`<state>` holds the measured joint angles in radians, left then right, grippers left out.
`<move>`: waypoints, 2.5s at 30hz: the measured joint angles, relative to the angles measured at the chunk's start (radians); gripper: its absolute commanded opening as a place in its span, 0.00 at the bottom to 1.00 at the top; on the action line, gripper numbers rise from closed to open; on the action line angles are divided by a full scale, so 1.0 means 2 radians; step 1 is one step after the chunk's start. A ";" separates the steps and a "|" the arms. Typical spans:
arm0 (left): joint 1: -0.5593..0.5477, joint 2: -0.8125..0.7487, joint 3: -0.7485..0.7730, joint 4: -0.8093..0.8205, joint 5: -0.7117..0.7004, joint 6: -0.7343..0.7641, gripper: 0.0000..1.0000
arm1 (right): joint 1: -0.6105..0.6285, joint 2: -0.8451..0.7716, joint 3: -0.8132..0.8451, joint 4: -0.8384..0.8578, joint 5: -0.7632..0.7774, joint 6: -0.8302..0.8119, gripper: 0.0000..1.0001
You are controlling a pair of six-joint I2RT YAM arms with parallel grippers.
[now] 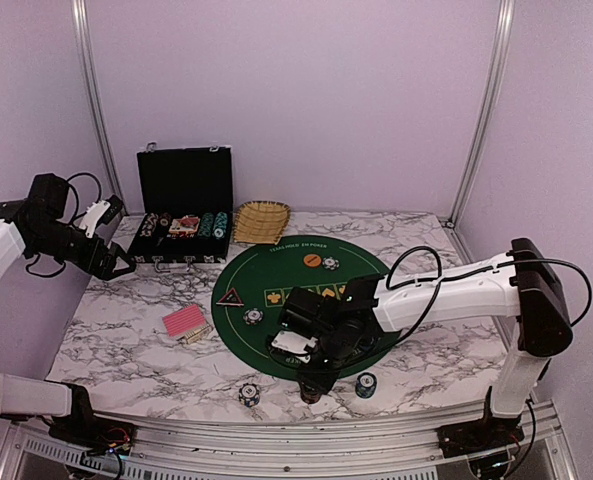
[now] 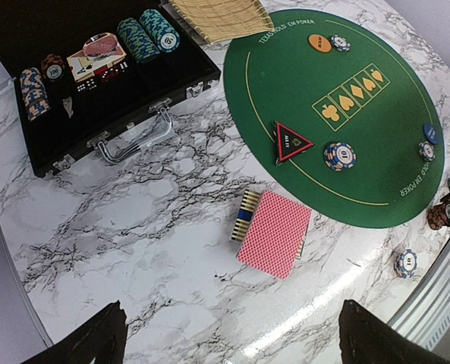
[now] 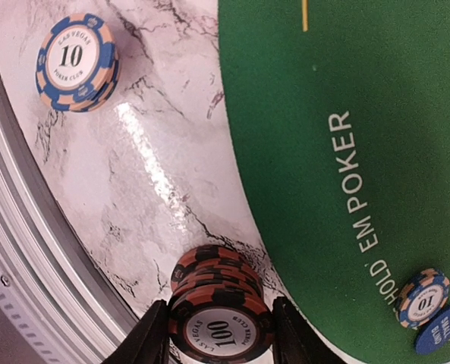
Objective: Distribute texas hold em gaming equipment
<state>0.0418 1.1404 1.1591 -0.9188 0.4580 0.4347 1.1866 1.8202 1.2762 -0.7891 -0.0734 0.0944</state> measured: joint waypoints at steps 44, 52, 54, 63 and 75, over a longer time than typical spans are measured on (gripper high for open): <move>0.000 0.000 0.003 0.000 -0.003 0.000 0.99 | 0.005 -0.011 0.020 -0.018 0.012 0.006 0.04; 0.000 0.000 0.003 0.000 -0.003 0.000 0.99 | 0.004 -0.010 0.059 -0.034 0.023 0.007 0.01; 0.000 0.000 0.003 0.000 -0.003 0.000 0.99 | 0.000 -0.003 0.082 -0.037 0.025 0.007 0.01; 0.000 0.000 0.003 0.000 -0.003 0.000 0.99 | -0.030 0.113 0.200 -0.019 0.029 0.009 0.02; 0.000 -0.001 0.003 0.000 -0.004 0.000 0.99 | -0.049 0.217 0.281 -0.004 0.026 0.009 0.06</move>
<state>0.0418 1.1381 1.1656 -0.9188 0.4507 0.4343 1.0889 2.2543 1.8381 -0.7971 -0.0219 0.1131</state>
